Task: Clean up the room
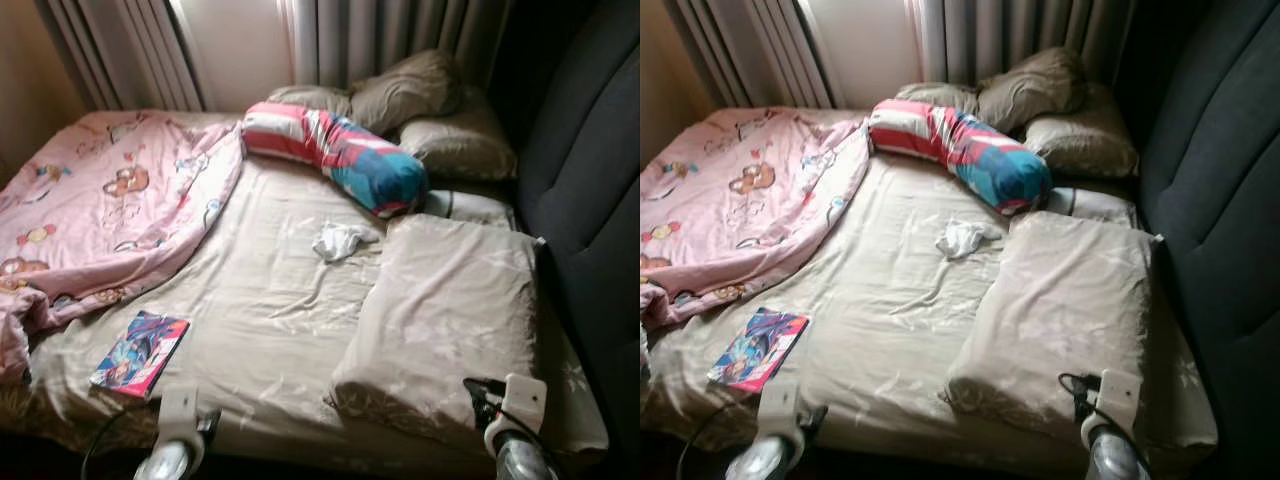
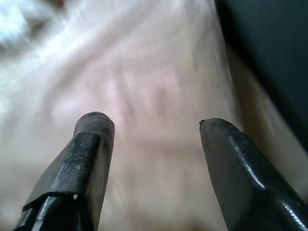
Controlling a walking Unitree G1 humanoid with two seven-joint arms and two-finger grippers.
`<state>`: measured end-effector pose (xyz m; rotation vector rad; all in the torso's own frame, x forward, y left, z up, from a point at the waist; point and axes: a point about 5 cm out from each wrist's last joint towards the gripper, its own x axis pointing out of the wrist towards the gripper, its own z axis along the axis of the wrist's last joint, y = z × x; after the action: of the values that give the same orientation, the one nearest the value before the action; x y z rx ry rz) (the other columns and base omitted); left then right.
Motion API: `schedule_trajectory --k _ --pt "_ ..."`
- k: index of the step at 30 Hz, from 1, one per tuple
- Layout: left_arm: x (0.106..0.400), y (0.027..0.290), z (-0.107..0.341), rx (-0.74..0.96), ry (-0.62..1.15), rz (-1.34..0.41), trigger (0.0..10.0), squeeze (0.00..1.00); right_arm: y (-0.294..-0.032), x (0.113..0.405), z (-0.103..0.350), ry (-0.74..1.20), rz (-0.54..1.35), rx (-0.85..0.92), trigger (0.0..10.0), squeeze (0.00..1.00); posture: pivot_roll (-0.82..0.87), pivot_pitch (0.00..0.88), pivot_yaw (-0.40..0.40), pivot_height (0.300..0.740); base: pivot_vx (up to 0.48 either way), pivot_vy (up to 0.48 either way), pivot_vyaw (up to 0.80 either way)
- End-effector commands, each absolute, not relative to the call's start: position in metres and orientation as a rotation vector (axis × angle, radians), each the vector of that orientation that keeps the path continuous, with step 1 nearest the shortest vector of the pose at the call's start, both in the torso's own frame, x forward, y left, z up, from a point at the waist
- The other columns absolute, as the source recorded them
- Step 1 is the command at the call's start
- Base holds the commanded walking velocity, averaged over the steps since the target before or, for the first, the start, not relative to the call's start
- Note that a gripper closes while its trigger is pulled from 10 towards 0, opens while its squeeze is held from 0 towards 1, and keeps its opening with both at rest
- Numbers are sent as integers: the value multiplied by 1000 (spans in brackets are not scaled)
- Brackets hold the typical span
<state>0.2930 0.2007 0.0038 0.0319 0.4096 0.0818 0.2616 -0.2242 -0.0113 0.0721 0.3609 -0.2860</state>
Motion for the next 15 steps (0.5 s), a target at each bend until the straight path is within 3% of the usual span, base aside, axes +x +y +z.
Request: schedule_trajectory --k 1,7,15 --pt "306 198 19 29 339 77 10000 0 -222 266 -5 313 -281 66 10000 0 -177 73 28 733 0 0 0" --pt "310 201 37 40 164 68 10000 0 -221 260 -8 303 -249 31 10000 0 -187 67 29 733 0 0 0" --pt "303 205 42 31 82 84 10000 0 -223 246 -14 295 -219 -11 10000 0 -190 56 20 733 0 0 0"
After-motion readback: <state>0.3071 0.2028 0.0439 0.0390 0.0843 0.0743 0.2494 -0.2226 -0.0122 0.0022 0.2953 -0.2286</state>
